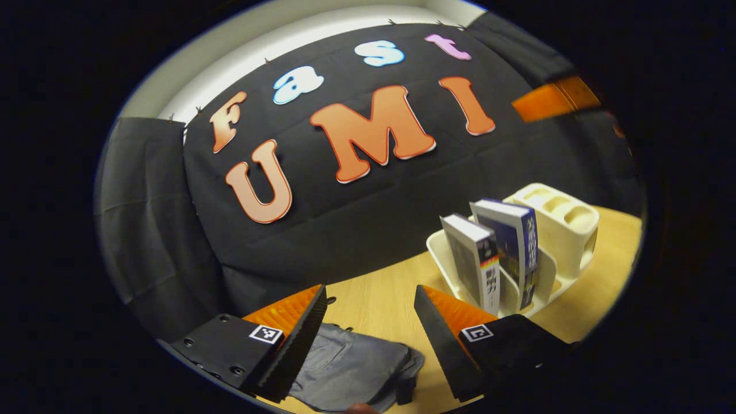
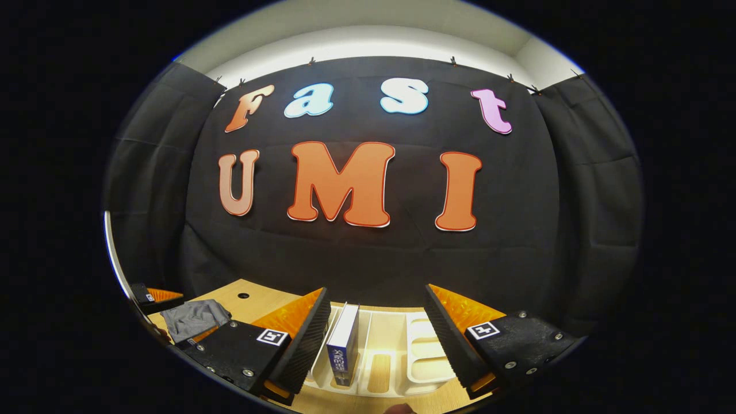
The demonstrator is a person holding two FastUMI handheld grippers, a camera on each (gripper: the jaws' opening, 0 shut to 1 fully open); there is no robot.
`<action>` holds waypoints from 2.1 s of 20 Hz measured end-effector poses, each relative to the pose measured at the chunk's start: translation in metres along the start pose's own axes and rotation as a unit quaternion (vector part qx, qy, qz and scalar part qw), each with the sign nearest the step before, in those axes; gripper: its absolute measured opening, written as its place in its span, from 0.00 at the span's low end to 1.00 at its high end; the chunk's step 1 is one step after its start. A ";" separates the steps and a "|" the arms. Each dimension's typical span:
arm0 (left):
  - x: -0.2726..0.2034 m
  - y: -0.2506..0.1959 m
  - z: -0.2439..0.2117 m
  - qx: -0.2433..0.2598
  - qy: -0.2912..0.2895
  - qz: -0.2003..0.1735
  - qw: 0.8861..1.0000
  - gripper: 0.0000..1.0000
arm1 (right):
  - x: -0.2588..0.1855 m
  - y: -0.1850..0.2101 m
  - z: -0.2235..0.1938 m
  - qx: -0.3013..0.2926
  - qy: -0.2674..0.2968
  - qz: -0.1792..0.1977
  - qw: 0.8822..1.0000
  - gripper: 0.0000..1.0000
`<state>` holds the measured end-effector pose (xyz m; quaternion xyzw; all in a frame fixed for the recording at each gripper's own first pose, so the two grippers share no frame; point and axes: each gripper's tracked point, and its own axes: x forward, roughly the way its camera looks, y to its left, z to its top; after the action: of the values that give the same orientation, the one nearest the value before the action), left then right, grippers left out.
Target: Open the schoolbag, grab two books from the bookshelf and put them into the schoolbag.
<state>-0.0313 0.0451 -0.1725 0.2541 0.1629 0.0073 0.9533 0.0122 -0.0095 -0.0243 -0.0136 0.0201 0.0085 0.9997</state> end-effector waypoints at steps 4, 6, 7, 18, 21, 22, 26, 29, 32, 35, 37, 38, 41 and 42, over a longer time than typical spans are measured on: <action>0.002 -0.012 -0.075 0.095 0.062 -0.004 0.994 0.96 | 0.004 -0.009 -0.009 -0.004 0.008 -0.002 1.000 0.97; -0.001 -0.011 -0.102 0.122 0.089 -0.001 0.989 0.96 | 0.004 -0.011 -0.011 -0.002 0.011 -0.002 1.000 0.97; -0.001 -0.012 -0.111 0.130 0.099 -0.001 0.987 0.96 | 0.005 -0.011 -0.012 -0.002 0.011 -0.001 1.000 0.97; -0.007 0.014 -0.172 0.221 0.184 0.059 0.956 0.81 | 0.014 -0.021 -0.024 -0.005 0.023 0.022 0.999 0.97; 0.006 0.028 -0.178 0.208 0.209 0.043 0.954 0.70 | 0.024 -0.004 -0.030 -0.002 0.035 0.048 0.998 0.97; 0.009 0.031 -0.184 0.201 0.218 0.034 0.954 0.68 | 0.027 0.003 -0.031 -0.001 0.043 0.054 0.998 0.97; 0.022 0.041 -0.206 0.155 0.253 -0.021 0.955 0.51 | 0.034 0.039 -0.032 -0.020 0.072 0.072 0.995 0.97; 0.029 0.048 -0.204 0.129 0.248 -0.074 0.957 0.26 | 0.039 0.070 -0.035 -0.022 0.098 0.069 0.993 0.97; 0.030 0.058 -0.201 0.109 0.244 -0.144 0.953 0.13 | 0.044 0.096 -0.043 -0.020 0.137 0.059 0.989 0.97; 0.033 0.073 -0.194 0.089 0.238 -0.218 0.942 0.10 | 0.052 0.113 -0.055 -0.027 0.187 0.036 0.981 0.98; 0.034 0.086 -0.188 0.077 0.239 -0.265 0.931 0.08 | 0.056 0.123 -0.063 -0.016 0.228 0.024 0.973 0.98; 0.035 0.092 -0.184 0.072 0.235 -0.280 0.928 0.09 | 0.057 0.125 -0.067 -0.007 0.246 0.019 0.969 0.98; 0.039 0.115 -0.169 0.057 0.237 -0.323 0.914 0.08 | 0.058 0.134 -0.082 0.017 0.312 0.009 0.950 0.98; 0.040 0.121 -0.164 0.050 0.242 -0.337 0.909 0.08 | 0.058 0.136 -0.087 0.022 0.335 0.007 0.942 0.98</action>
<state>-0.0370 0.2337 -0.2600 0.2221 0.4644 -0.2609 0.8167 0.0646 0.1247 -0.1169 0.0068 0.3538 0.0099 0.9352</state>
